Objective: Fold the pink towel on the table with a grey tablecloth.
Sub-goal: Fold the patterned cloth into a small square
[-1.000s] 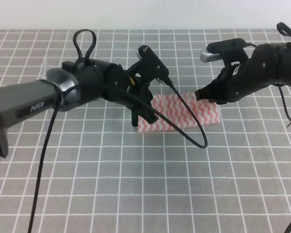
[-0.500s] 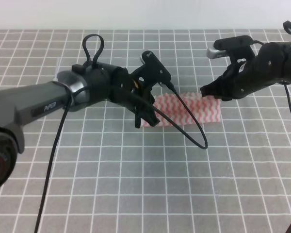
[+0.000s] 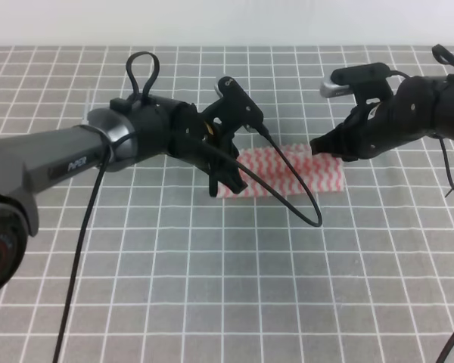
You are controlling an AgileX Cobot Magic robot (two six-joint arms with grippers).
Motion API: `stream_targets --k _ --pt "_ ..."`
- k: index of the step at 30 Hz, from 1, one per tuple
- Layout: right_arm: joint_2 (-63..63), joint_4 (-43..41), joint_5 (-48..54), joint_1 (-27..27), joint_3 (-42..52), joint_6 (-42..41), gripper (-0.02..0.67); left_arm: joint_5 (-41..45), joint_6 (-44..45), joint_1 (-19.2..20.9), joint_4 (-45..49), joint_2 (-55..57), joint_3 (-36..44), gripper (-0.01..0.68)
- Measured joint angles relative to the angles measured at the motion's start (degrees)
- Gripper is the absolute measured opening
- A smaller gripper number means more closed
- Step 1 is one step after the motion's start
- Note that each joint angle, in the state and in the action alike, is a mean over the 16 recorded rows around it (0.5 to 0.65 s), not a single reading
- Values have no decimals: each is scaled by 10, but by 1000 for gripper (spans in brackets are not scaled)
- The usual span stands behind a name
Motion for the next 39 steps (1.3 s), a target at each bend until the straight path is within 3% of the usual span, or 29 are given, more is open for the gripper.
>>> stream_targets --k 39 --pt "19 7 -54 0 -1 -1 10 -33 1 21 -11 9 0 -3"
